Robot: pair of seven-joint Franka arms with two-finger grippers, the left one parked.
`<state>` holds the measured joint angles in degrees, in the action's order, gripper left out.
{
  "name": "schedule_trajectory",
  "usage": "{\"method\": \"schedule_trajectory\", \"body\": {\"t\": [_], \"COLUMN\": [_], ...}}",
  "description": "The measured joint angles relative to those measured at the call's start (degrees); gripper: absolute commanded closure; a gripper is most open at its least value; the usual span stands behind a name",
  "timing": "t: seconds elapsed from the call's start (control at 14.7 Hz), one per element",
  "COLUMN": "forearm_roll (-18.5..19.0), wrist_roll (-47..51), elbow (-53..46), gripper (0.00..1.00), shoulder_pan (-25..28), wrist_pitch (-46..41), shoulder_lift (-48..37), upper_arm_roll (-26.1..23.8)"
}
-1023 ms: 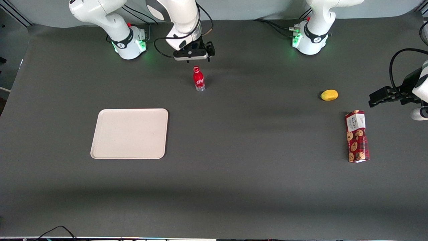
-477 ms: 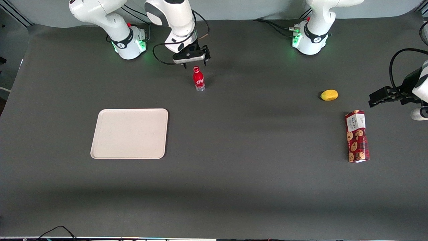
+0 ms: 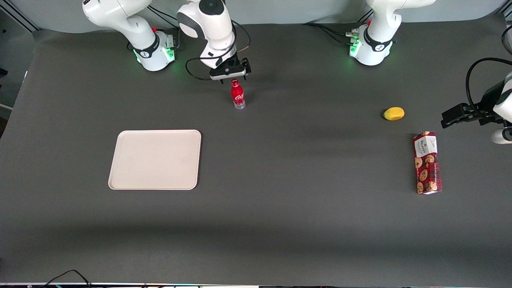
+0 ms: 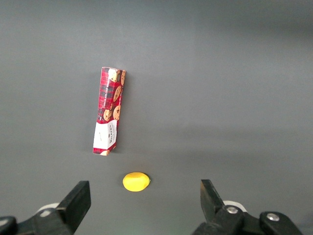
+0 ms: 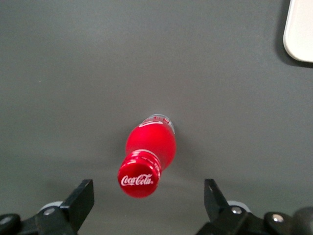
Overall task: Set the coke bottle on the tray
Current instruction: 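Lower the right gripper around the bottle and close on it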
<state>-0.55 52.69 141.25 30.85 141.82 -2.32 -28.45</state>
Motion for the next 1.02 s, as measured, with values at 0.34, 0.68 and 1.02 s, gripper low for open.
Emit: {"method": "schedule_trajectory", "body": {"t": [0.34, 0.68, 1.02], "forearm_roll": [1.98, 2.13, 3.49], "wrist_roll": [0.00, 0.00, 0.00], "elbow": [-1.47, -3.23, -3.91], "gripper": [0.00, 0.00, 0.00], "shoulder_pan": [-0.20, -0.42, -0.61], "wrist_pitch": [0.56, 0.75, 0.76], "shoulder_lift": [3.41, 5.82, 6.67], "upper_arm_roll": [0.04, 0.21, 0.67]}}
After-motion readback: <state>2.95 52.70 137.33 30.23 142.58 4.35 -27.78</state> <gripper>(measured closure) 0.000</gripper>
